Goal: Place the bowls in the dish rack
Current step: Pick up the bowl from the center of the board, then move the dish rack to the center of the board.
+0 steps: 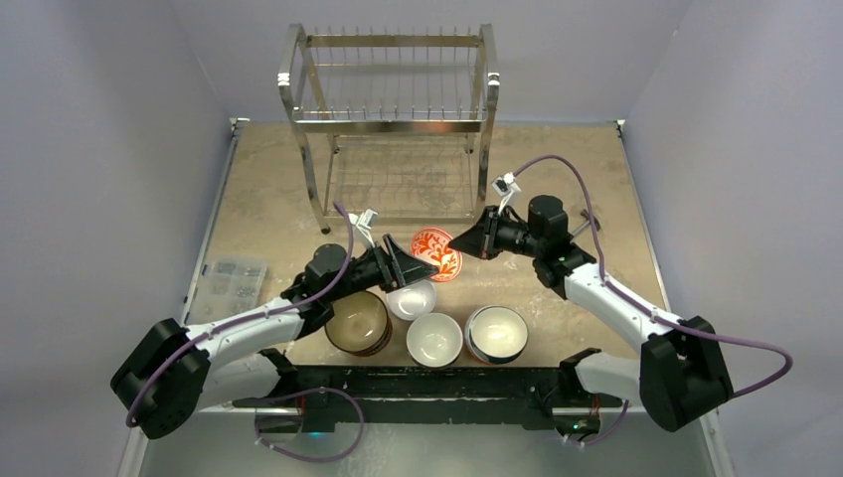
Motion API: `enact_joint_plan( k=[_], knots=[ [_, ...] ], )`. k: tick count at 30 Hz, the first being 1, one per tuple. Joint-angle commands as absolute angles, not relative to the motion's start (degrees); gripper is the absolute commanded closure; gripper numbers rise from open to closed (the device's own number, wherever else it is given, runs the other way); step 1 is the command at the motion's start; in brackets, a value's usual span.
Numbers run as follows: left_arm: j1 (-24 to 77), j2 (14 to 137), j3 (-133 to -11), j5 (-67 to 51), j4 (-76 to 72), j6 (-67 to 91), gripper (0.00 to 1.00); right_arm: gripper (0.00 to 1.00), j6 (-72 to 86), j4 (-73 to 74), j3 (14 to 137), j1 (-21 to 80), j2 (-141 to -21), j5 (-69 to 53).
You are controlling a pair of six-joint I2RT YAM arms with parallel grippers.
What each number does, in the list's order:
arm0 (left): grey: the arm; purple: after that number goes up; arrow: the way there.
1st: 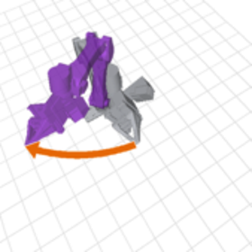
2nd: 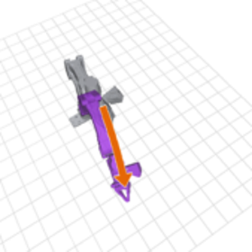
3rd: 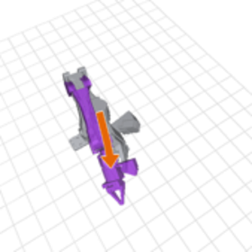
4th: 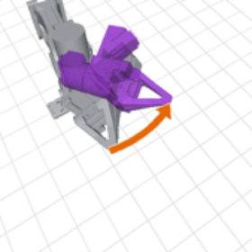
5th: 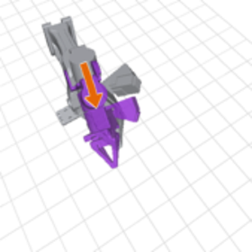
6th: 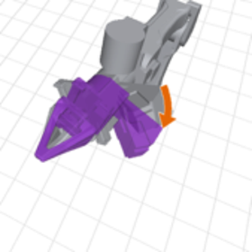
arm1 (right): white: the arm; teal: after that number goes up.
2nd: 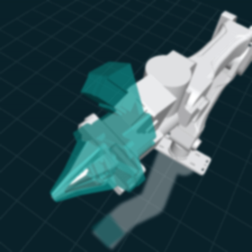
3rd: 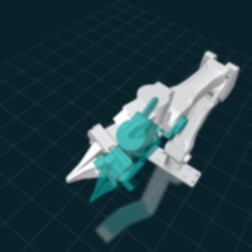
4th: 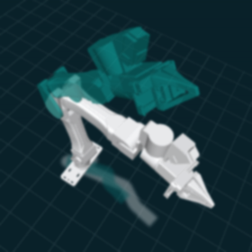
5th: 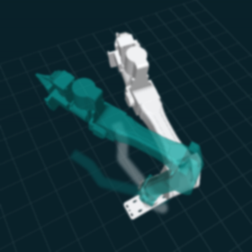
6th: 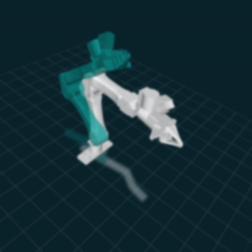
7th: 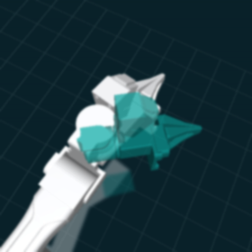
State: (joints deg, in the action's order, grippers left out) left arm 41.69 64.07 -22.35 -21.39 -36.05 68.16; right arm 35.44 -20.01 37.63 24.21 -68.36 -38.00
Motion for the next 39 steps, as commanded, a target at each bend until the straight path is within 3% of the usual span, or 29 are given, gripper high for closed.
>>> enact_joint_plan(
  k=[1, 9, 12, 15, 17, 24, 39],
  knots=[
    [42.6, 63.8, -25.5, -19.8, -36.8, 67.3, 0.42, 1.0, 34.9, -21.6, 39.6, 24.7, -67.9, -38.9],
    [42.7, 64.5, -26.2, -18.7, -34.0, 66.4, 0.87, 1.0, 32.9, -19.3, 40.4, 24.7, -68.1, -37.0],
    [42.7, 65.1, -26.5, -18.7, -33.6, 66.2, 1.0, 0.85, 32.7, -18.8, 40.6, 24.7, -68.5, -36.7],
    [42.7, 65.4, -26.8, -18.4, -32.9, 66.3, 1.0, 0.61, 31.2, -16.0, 41.5, 24.7, -68.6, -34.0],
    [42.6, 65.5, -26.9, -17.8, -32.1, 66.1, 1.0, 0.54, 30.1, -14.4, 41.9, 24.7, -68.5, -31.7],
    [41.9, 65.8, -28.3, -16.2, -27.6, 64.7, 1.0, 0.41, 26.7, -10.8, 42.2, 23.6, -68.1, -19.1],
    [33.8, 61.2, -25.7, -20.9, -24.0, 64.8, 1.0, 0.28, 21.0, -11.6, 49.9, 18.0, -75.7, -2.8]
  ],
)
